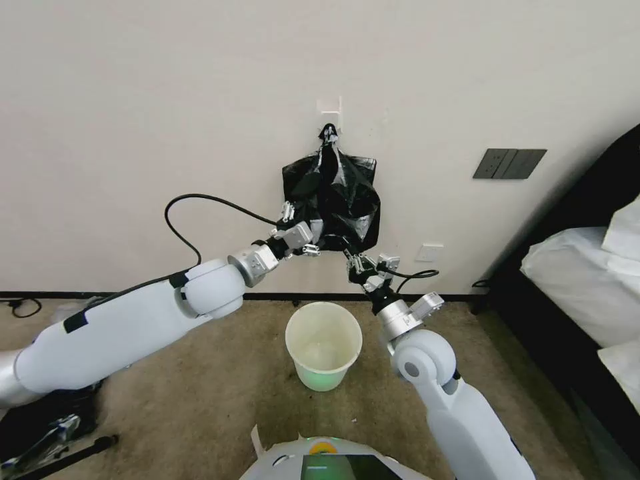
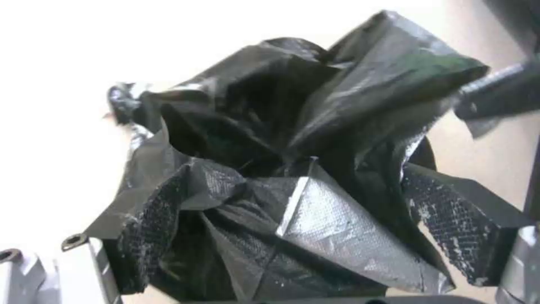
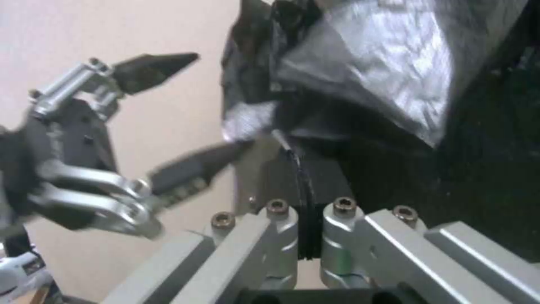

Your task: Place a trash bag onto the trash bin.

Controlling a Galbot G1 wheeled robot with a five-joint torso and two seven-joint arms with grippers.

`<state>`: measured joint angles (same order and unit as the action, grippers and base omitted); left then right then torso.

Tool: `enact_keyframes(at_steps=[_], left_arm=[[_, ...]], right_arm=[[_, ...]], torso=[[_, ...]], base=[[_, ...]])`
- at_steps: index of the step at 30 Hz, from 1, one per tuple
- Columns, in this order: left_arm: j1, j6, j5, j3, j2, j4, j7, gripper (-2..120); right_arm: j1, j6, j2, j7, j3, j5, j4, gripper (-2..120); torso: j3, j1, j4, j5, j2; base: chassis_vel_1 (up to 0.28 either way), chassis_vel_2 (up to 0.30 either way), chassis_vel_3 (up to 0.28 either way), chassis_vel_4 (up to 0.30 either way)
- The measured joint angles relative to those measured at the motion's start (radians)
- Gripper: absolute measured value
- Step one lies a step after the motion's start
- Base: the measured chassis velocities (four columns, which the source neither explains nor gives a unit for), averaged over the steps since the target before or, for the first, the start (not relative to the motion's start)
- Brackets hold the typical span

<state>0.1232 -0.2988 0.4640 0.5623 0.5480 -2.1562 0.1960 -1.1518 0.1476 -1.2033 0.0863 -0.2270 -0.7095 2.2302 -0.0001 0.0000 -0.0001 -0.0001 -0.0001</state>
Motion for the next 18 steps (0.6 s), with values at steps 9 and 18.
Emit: enact_keyframes(at_steps=[9, 18], left_arm=[[0.061, 0.001, 0.019, -0.058, -0.021, -0.03, 0.026, 100], [0.106, 0.02, 0.042, -0.089, -0.087, -0.089, -0.037, 100]], right_arm=[[0.01, 0.001, -0.004, 0.0, 0.009, -0.001, -0.006, 0], [0.01, 0.002, 0.002, 0.0, 0.009, -0.002, -0.005, 0]], torso=[[0.0, 0.0, 0.0002, 0.0, 0.0], [0.0, 0.0, 0.0001, 0.0, 0.0]], base=[[0.0, 0.0, 0.0, 0.0], [0.0, 0.0, 0.0, 0.0]])
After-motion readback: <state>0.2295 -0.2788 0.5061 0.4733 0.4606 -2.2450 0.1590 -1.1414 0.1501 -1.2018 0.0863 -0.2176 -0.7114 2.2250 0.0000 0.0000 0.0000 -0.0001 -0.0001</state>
